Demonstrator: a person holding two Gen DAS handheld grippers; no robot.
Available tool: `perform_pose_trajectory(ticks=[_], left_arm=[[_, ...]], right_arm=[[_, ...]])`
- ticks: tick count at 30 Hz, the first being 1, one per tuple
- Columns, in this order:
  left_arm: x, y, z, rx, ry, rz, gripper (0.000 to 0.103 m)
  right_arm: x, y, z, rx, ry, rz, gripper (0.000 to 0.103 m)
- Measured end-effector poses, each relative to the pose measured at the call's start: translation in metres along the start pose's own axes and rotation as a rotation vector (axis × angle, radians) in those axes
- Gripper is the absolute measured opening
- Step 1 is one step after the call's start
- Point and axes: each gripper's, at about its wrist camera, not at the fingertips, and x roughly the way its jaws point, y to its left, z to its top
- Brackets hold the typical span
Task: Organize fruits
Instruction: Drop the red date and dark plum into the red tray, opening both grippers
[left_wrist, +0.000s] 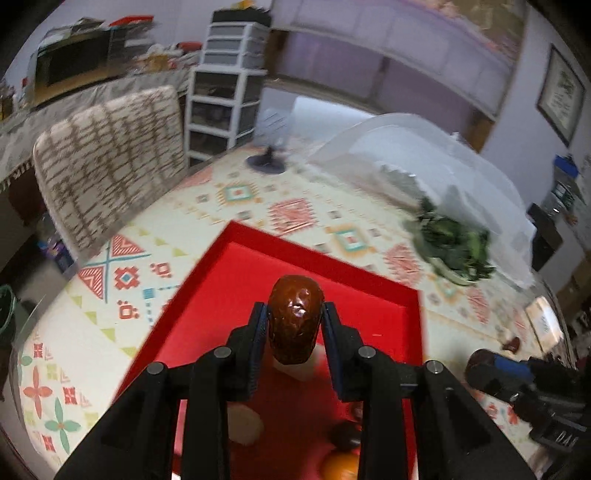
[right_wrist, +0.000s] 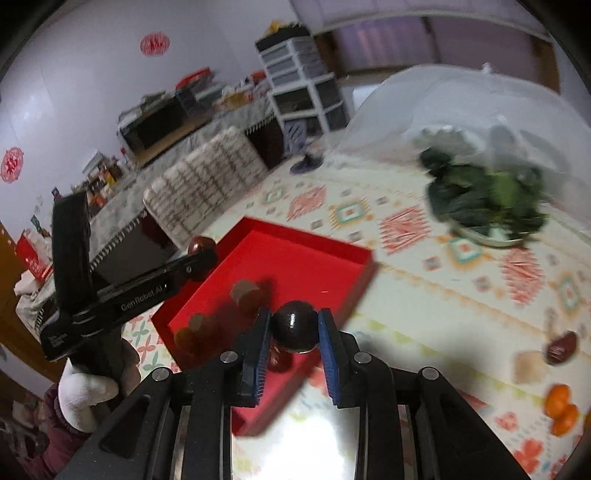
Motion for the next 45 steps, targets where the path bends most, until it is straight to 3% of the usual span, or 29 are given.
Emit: perform_pose_trajectory(ticks=[8, 15, 21, 24, 34, 39, 45], left_arm=[[0.033, 0.026, -0.006, -0.039, 0.073, 0.003, 0.029], [0.036, 0.03, -0.008, -0.062, 0.079, -0.014, 0.029], [0.019, 0.025, -0.005, -0.07, 0.042, -0.032, 0.043], [0.0, 0.018, -0.003, -0.071, 0.002, -0.049, 0.05], [-0.051, -0.042, -0.009, 0.012, -0.051, -0.159, 0.067], [-0.062, -0.091, -0.023, 0.069, -0.034, -0.241, 0.071], [-0.051, -0.156, -0.047, 0.146, 0.018, -0.321, 0.073]], right_arm=[[0.081, 0.005, 0.004, 0.001, 0.12, -0.035, 0.028], [0.103, 0.008, 0.0, -0.017, 0.155, -0.06, 0.028], [0.102, 0.007, 0.0, 0.001, 0.139, -0.058, 0.03], [0.088, 0.005, 0.003, 0.014, 0.104, -0.049, 0.041], [0.004, -0.02, -0.001, 0.048, -0.025, -0.056, 0.043], [-0.065, -0.072, -0.021, 0.119, -0.103, -0.119, 0.043], [-0.157, -0.158, -0.06, 0.246, -0.187, -0.29, 0.052]])
